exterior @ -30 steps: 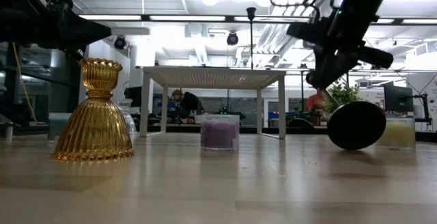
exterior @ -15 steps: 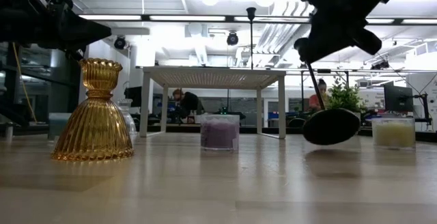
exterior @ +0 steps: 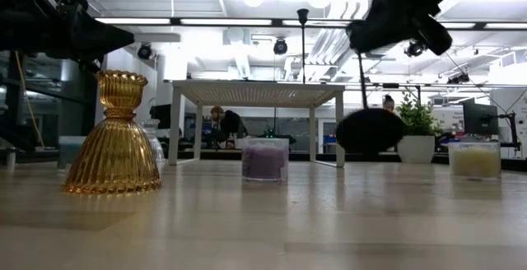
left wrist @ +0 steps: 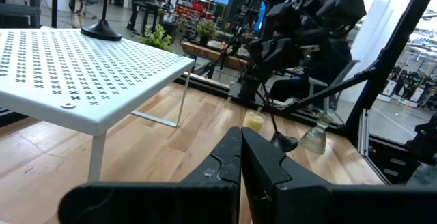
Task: Pick & Place candle stick holders
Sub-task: Put the top black candle holder on the shelf
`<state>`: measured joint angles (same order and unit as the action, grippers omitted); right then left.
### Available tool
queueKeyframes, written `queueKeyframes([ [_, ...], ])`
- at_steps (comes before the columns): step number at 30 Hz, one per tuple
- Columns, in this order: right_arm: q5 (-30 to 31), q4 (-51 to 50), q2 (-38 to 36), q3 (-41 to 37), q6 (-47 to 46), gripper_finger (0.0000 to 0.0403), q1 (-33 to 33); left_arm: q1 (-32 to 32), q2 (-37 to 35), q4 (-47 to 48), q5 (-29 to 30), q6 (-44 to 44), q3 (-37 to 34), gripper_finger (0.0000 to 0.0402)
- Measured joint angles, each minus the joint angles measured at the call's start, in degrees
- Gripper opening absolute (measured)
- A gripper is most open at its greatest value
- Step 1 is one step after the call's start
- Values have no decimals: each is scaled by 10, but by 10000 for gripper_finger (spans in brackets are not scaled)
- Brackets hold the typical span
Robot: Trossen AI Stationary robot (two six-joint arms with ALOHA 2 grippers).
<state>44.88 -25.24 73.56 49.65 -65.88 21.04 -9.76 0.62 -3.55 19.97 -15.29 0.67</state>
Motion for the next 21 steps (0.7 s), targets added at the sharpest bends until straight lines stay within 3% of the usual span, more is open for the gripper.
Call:
queueKeyframes([
  [5,-6,84,0,0,91,34,-4,0,0,0,0,0,0,1],
  [10,-49,151,-10,3,188,34,-23,0,0,0,0,0,0,1],
  [21,-168,161,-39,89,447,34,-108,0,0,0,0,0,0,1],
])
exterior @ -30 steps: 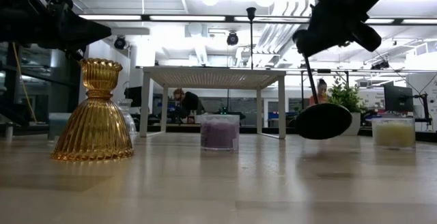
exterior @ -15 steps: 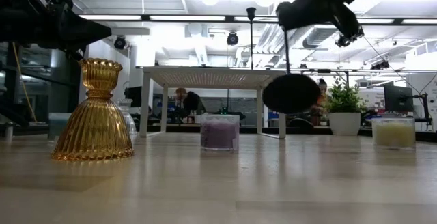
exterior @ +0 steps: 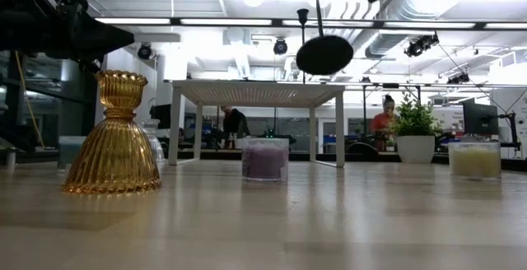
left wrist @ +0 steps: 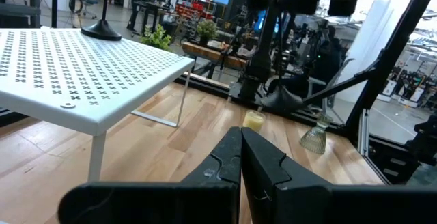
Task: Pick & Place candle stick holders
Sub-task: Put the top black candle holder on the shelf
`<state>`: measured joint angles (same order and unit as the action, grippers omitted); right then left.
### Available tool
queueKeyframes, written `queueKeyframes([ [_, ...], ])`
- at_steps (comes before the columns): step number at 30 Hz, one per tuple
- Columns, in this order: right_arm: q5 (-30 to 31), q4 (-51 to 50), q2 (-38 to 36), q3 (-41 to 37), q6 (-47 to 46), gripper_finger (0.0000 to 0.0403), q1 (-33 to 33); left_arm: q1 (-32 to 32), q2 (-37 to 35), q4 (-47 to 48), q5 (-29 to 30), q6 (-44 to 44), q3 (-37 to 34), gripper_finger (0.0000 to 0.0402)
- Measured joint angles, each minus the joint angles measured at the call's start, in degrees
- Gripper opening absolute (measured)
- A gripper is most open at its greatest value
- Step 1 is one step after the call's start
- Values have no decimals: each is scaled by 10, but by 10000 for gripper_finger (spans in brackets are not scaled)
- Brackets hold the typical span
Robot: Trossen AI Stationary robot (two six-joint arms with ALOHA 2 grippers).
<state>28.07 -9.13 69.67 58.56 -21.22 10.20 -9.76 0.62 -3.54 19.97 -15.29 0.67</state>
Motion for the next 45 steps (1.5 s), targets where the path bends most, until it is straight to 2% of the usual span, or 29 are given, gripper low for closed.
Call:
queueKeyframes([
  [12,-20,55,-3,18,140,34,-103,0,0,0,0,0,0,1],
  [23,-90,89,-3,27,204,34,-202,0,0,0,0,0,0,1],
  [37,-224,89,18,40,279,34,-343,0,0,0,0,0,0,1],
  [45,-236,107,36,40,291,34,-374,0,0,0,0,0,0,1],
])
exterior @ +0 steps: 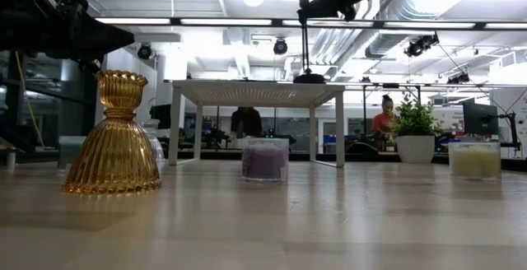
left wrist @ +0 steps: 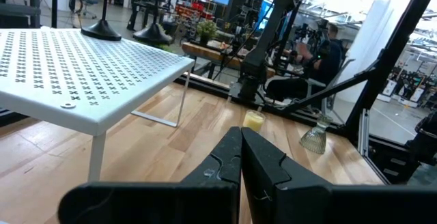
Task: Pick & Place candle stick holders
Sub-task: Put the top black candle holder on the shelf
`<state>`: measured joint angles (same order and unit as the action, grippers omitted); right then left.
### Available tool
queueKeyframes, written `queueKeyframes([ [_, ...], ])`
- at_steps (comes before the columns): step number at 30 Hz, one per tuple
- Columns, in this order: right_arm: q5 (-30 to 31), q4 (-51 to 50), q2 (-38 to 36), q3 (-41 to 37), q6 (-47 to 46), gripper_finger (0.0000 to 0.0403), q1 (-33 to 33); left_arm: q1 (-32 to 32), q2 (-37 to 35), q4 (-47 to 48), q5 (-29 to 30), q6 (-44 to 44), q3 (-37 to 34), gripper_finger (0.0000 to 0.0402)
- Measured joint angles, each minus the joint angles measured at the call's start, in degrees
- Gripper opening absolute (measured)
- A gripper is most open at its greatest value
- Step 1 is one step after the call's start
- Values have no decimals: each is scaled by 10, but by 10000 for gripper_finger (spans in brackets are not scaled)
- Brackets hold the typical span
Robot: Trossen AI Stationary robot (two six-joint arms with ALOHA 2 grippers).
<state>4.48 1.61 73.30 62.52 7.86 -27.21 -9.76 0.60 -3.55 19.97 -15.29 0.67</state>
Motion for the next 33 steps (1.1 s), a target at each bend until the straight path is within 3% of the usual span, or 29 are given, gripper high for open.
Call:
queueKeyframes([
  [33,15,-5,12,-13,9,38,-7,0,0,0,0,0,0,1],
])
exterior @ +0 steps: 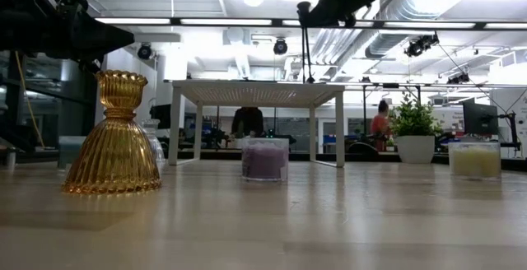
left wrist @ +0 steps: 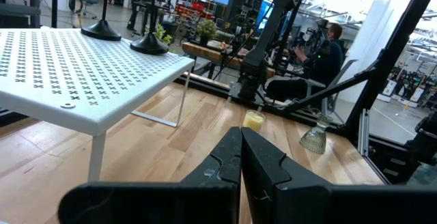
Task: Pick & Place candle stick holders
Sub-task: Put the top black candle holder on the shelf
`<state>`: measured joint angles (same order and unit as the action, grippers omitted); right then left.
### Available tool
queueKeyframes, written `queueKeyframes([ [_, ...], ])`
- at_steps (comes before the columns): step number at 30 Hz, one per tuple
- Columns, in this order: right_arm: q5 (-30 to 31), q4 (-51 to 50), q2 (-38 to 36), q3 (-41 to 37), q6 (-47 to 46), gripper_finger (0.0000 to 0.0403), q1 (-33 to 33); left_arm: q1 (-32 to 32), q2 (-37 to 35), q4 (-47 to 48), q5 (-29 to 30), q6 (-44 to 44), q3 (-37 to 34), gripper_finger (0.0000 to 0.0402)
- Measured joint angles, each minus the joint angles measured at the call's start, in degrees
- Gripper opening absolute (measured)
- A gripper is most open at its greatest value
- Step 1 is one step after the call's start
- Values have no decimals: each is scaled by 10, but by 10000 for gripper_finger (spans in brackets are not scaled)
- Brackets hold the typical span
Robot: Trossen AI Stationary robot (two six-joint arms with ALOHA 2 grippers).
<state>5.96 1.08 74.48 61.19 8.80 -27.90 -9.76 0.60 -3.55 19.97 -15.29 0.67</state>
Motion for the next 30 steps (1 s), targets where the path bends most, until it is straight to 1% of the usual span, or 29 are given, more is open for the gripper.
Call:
queueKeyframes([
  [6,47,-5,0,-2,4,71,0,0,0,0,0,0,0,1],
  [15,41,-4,0,-2,14,118,6,0,0,0,0,0,0,1],
  [19,50,-9,-3,-2,20,138,9,0,0,0,0,0,0,1],
  [22,53,-15,-11,-2,19,148,14,0,0,0,0,0,0,1],
  [27,77,-42,-19,-2,17,158,22,0,0,0,0,0,0,1],
  [30,78,-54,-25,-2,15,161,26,0,0,0,0,0,0,1],
])
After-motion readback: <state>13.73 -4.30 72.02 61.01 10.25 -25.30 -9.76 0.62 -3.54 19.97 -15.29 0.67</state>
